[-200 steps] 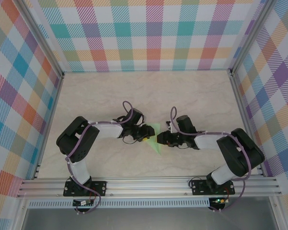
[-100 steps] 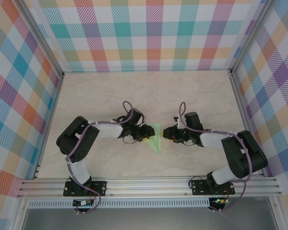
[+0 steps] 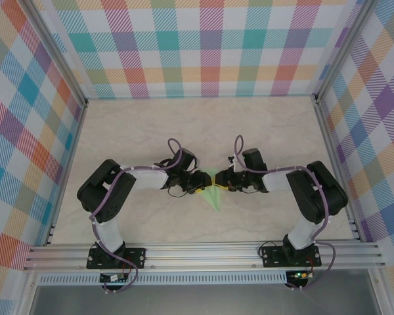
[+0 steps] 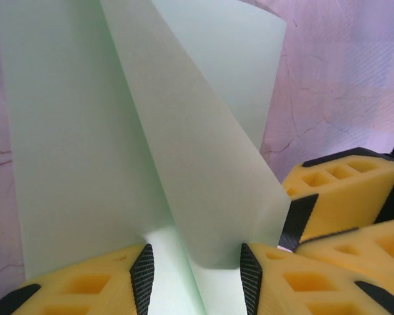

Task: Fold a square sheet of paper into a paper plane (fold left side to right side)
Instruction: Fourth fold the wing at the center of the table.

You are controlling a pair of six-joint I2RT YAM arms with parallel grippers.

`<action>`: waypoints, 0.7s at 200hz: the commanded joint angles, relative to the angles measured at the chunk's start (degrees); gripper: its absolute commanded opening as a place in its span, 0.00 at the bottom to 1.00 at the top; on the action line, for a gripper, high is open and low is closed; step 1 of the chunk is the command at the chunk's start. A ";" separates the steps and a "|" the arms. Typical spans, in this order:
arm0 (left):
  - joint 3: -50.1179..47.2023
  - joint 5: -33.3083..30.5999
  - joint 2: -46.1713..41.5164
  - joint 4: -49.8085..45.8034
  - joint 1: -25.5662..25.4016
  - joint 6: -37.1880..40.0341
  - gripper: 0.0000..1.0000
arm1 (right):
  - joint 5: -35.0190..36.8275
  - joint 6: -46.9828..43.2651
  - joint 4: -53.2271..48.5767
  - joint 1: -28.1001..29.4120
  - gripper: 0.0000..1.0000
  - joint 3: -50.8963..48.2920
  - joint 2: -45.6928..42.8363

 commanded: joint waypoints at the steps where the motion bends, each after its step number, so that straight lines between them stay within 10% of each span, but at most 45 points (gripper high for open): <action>1: 0.13 -0.83 1.25 -1.88 -0.48 0.74 0.43 | -1.47 0.03 1.74 0.68 0.28 1.48 1.19; 140: 0.05 -0.99 0.82 -2.10 -0.52 0.90 0.43 | 6.94 -7.65 -10.50 0.70 0.05 2.76 -1.15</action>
